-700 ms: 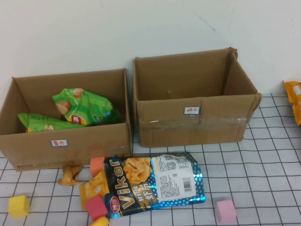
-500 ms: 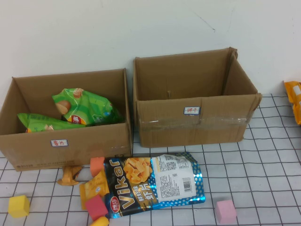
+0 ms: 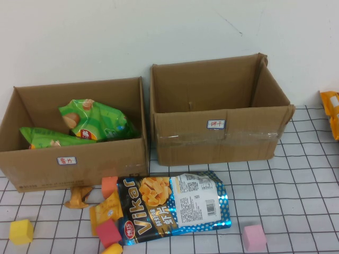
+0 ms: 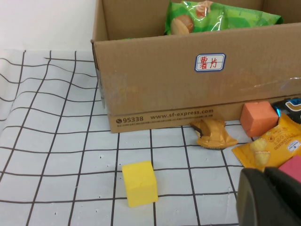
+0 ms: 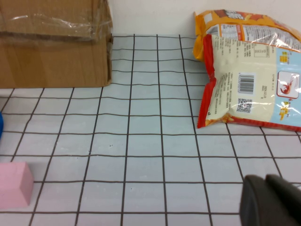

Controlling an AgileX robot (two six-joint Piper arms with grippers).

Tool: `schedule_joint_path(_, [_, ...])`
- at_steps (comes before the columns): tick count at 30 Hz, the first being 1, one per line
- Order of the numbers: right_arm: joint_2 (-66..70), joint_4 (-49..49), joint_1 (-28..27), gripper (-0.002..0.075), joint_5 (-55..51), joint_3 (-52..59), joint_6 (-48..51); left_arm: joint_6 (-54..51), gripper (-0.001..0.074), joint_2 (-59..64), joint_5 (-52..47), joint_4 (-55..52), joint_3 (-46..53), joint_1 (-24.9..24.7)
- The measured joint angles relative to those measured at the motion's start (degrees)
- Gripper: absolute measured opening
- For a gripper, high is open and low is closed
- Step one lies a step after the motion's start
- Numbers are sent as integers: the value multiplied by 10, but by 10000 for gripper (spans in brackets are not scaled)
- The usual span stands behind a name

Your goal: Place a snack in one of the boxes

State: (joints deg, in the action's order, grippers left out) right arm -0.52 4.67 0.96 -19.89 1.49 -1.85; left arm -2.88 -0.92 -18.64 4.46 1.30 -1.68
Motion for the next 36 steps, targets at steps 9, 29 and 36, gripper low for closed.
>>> schedule_joint_path(9, [0,-12,0,-1,0,0,0,-14,-3,0,0,-24,0,0])
schedule_joint_path(29, [0,-31,0,-1,0,0,0,167,-4,0,106,399,2,0])
schedule_joint_path(36, [0,-31,0,-1,0,0,0,52,-3,0,72,409,-20,0])
